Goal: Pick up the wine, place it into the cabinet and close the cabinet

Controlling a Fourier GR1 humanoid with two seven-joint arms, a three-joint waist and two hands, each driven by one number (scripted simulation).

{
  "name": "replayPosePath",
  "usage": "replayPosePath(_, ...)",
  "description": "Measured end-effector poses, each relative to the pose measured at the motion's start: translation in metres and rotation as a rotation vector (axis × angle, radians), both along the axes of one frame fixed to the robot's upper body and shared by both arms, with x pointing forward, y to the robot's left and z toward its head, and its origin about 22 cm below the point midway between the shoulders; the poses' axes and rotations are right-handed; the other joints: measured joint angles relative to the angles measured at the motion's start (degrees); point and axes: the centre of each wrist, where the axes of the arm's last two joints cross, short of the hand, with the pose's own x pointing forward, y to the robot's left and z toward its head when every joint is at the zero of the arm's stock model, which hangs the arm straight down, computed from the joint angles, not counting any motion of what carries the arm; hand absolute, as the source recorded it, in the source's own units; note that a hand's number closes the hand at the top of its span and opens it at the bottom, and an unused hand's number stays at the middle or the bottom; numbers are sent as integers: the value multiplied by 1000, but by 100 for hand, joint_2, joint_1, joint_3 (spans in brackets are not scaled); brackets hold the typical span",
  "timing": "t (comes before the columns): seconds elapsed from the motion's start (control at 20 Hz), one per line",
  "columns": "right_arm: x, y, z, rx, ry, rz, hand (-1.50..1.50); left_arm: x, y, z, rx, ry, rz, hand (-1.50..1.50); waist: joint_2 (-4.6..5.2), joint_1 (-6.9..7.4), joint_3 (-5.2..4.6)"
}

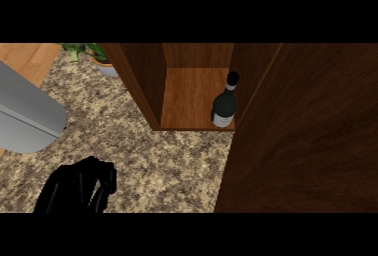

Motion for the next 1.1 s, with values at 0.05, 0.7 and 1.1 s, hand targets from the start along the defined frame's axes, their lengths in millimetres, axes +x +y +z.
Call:
replayPosePath(0.05, -2, 7, 0, 6, 14, 28, 150, -1, 6, 1, 0, -3, 9, -150, -2, -3, -1)
replayPosePath(0.7, -29, 84, 16, -42, 69, 190, 150, -30, 92, 9, -44, -3, 130, -150, -39, 95, -18)
replayPosePath(1.1, -34, 99, 21, -43, 11, 122, 150, -37, 140, 17, -22, -2, 166, -150, -50, 211, -27)
